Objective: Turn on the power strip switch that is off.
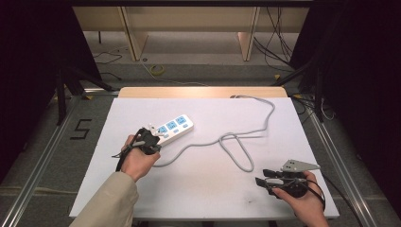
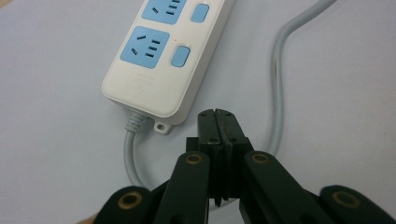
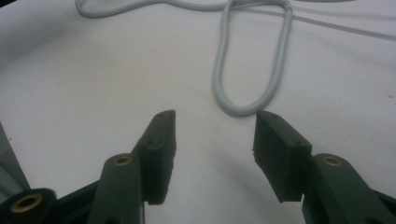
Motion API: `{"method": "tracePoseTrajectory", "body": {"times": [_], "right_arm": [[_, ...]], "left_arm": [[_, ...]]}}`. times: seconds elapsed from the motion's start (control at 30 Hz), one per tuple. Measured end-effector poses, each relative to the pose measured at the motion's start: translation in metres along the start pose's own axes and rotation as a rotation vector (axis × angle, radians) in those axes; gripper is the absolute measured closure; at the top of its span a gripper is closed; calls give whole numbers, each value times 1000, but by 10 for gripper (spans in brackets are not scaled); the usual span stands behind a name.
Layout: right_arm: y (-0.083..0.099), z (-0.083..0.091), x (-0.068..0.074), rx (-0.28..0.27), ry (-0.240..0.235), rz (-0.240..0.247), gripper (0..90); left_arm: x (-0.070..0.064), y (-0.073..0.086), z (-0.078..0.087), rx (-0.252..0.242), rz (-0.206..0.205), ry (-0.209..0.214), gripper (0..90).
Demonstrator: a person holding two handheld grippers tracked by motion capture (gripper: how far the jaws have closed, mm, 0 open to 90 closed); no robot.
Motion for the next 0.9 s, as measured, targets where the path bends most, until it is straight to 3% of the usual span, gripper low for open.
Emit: {"method": "tracePoseTrajectory", "body": {"times": [0.9], "right_arm": [[0,0,1,2,-2,2,499]], "left_arm": [[7,-24,-5,25,-15,-5,898]]}}
Point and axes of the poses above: each handheld gripper's, and its own axes: z roughly backward along the jaws, y roughly out of its underside, x roughly to its left, the point moved 2 cm from there along -z, roughly forward along the jaws, and after that the axes turned 9 degrees about x, right-handed, at the moved point
